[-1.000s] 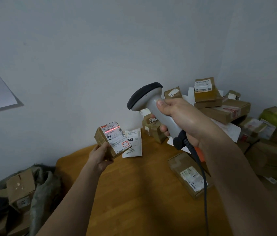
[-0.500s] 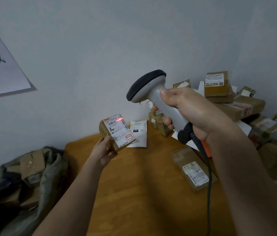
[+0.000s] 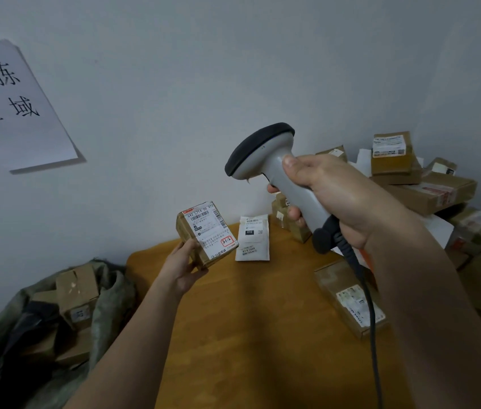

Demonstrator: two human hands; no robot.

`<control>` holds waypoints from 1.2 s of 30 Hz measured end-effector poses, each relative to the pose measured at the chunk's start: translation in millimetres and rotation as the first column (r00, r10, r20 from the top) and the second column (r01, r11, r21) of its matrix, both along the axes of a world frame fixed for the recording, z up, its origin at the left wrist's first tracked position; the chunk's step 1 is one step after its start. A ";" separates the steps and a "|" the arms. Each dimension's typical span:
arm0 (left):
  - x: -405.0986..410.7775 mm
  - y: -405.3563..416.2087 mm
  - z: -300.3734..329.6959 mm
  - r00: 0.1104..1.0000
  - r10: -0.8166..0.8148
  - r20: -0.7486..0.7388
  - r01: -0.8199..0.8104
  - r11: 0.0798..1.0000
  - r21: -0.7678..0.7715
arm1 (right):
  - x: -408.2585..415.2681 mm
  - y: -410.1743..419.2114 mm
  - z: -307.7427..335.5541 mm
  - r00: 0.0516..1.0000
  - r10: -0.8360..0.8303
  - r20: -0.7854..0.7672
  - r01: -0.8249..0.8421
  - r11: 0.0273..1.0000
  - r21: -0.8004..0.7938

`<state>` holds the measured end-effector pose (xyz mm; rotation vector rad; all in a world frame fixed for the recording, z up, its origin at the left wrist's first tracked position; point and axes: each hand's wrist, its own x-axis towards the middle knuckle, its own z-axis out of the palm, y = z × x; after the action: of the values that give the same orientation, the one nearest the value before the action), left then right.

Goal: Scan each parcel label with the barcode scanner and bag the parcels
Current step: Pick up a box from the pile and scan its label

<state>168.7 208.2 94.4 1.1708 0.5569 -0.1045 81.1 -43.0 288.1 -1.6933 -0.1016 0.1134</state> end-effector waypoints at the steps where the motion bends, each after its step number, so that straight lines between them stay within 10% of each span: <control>1: -0.6 8.0 0.3 1.000 -0.005 0.002 0.005 1.000 0.000 | -1.2 6.6 -0.1 1.000 -0.001 0.000 0.001 1.000 0.002; 17: -100.2 216.5 -42.7 0.875 0.473 -0.102 -0.483 0.840 -0.249 | 1.5 211.8 -70.8 0.943 0.186 -0.277 -0.179 0.983 0.050; 28: -156.4 303.3 -34.3 0.987 0.006 0.159 0.057 0.918 -0.392 | -14.8 358.8 -164.4 0.852 0.160 -0.499 -0.021 0.962 0.273; 36: -158.6 319.6 -38.6 0.990 0.001 0.142 0.046 0.944 -0.326 | -7.0 398.9 -180.8 0.862 0.147 -0.485 0.024 0.944 0.330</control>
<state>10.0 527.7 55.8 0.8504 0.3831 -0.1287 74.1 355.9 107.3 -1.2804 0.2111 0.5589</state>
